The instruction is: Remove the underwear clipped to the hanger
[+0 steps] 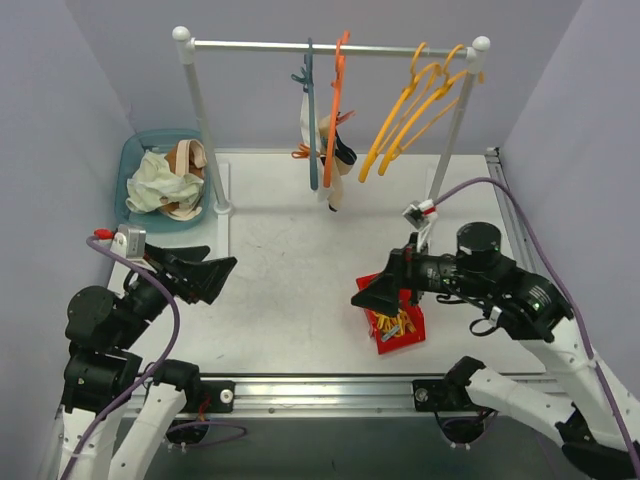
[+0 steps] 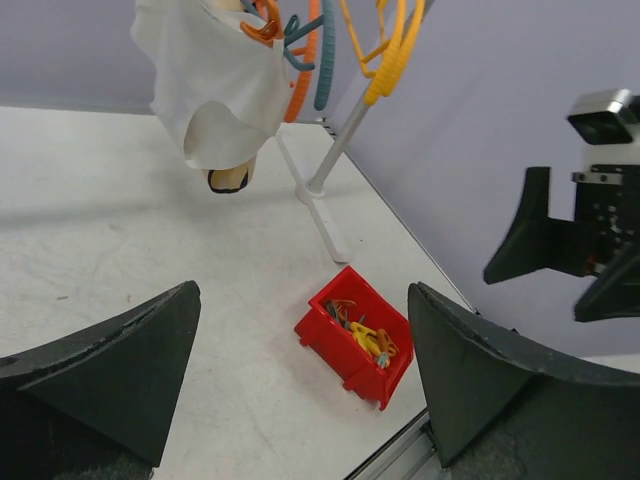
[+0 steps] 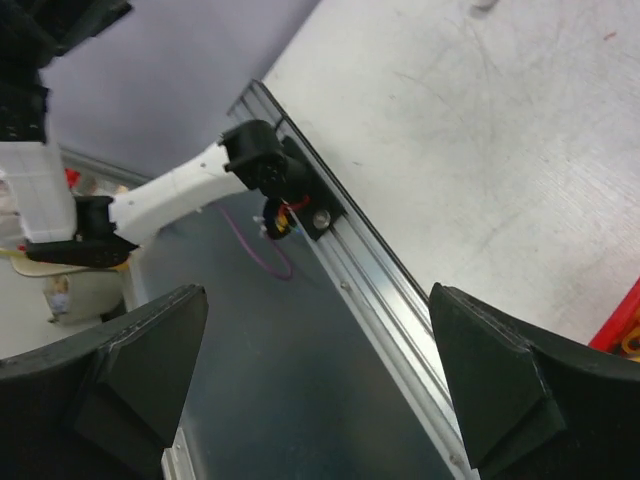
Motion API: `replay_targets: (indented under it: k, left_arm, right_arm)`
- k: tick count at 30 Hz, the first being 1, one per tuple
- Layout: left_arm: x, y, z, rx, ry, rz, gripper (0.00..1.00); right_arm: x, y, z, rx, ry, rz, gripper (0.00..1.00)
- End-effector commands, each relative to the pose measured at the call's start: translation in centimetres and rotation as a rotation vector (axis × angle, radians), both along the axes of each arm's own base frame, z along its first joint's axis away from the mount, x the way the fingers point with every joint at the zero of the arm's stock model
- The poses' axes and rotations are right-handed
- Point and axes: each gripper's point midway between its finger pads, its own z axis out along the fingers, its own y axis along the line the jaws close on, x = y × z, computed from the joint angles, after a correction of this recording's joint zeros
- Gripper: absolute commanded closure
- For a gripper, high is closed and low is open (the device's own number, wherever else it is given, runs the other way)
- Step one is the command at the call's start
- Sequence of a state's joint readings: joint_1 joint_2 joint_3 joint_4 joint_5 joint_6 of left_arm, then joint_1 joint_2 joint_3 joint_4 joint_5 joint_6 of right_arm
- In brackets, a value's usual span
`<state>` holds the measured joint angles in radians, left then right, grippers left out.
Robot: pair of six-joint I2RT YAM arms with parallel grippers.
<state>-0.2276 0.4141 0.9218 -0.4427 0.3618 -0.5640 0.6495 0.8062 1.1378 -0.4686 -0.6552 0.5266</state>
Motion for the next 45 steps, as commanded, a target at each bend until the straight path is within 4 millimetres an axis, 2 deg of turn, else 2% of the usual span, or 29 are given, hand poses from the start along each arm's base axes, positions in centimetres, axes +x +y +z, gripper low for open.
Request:
replay_targets:
  k: [1, 3, 4, 6, 7, 8, 12, 13, 17, 20, 21, 22, 26, 29, 38, 39, 41, 43, 44, 45]
  left_arm:
    - [-2.6, -0.8, 2.7, 0.005, -0.117, -0.093, 0.07]
    - [-2.4, -0.1, 2.6, 0.029, -0.104, -0.049, 0.07]
    - [-2.6, 0.1, 2.4, 0.040, -0.084, -0.038, 0.07]
    - [-2.3, 0.8, 2.1, 0.054, -0.067, 0.007, 0.07]
    - [-2.2, 1.1, 1.6, 0.058, -0.045, 0.025, 0.07]
    - [-2.1, 1.5, 1.6, 0.058, -0.045, 0.051, 0.07]
    - [-1.7, 2.3, 0.7, 0.066, -0.017, 0.105, 0.07]
    - [-1.7, 2.6, 0.2, 0.073, 0.003, 0.120, 0.07]
    - [-1.6, 2.9, -0.5, 0.088, 0.044, 0.139, 0.07]
    - [-1.7, 2.9, -0.7, 0.093, 0.048, 0.132, 0.06]
    - [-1.7, 2.9, -1.0, 0.096, 0.053, 0.132, 0.07]
    - [-1.8, 3.0, -0.9, 0.098, 0.050, 0.137, 0.07]
    - [-2.1, 3.3, -1.3, 0.108, 0.064, 0.147, 0.07]
    - [-2.6, 3.4, -1.4, 0.106, 0.065, 0.147, 0.06]
    - [-2.5, 3.1, -1.8, 0.102, 0.082, 0.134, 0.07]
    - [-2.5, 3.0, -1.7, 0.100, 0.083, 0.131, 0.07]
    - [-2.4, 3.0, -1.8, 0.101, 0.086, 0.132, 0.07]
    - [-2.4, 3.0, -1.9, 0.104, 0.091, 0.130, 0.07]
    - [-2.3, 3.0, -1.9, 0.106, 0.093, 0.130, 0.07]
    - [-2.4, 3.0, -2.0, 0.107, 0.095, 0.129, 0.07]
  right_arm:
    - [3.5, 1.1, -1.7, -0.190, -0.092, -0.103, 0.00]
    - [4.7, 1.6, -3.2, -0.298, -0.120, -0.153, 0.00]
    - [5.1, 1.6, -3.2, -0.322, -0.145, -0.185, 0.00]
    - [7.1, 1.3, -2.8, -0.389, -0.216, -0.316, 0.00]
    - [7.6, 1.3, -2.5, -0.408, -0.241, -0.339, 0.00]
    - [8.0, 1.5, -1.2, -0.401, -0.272, -0.360, 0.00]
    - [10.3, 2.2, -0.5, -0.480, -0.327, -0.446, 0.04]
    - [11.1, 1.9, -0.3, -0.499, -0.337, -0.492, 0.05]
    - [13.2, 2.0, 0.7, -0.537, -0.366, -0.588, 0.14]
    - [14.9, 3.2, 1.9, -0.531, -0.373, -0.608, 0.22]
    - [15.6, 3.9, 1.5, -0.547, -0.368, -0.608, 0.25]
    - [16.1, 4.1, 2.6, -0.523, -0.374, -0.631, 0.28]
    - [19.1, 3.2, 2.9, -0.515, -0.322, -0.744, 0.39]
    - [20.7, 3.1, 2.5, -0.503, -0.282, -0.775, 0.40]
    - [22.9, 3.7, 2.2, -0.501, -0.274, -0.749, 0.35]
    - [23.2, 3.9, 2.7, -0.483, -0.274, -0.745, 0.35]
    - [24.0, 4.2, 2.3, -0.488, -0.267, -0.740, 0.34]
    - [24.6, 4.4, 3.2, -0.467, -0.273, -0.754, 0.32]
    - [25.1, 4.7, 2.7, -0.476, -0.265, -0.757, 0.32]
    - [25.4, 4.7, 3.5, -0.459, -0.272, -0.770, 0.32]
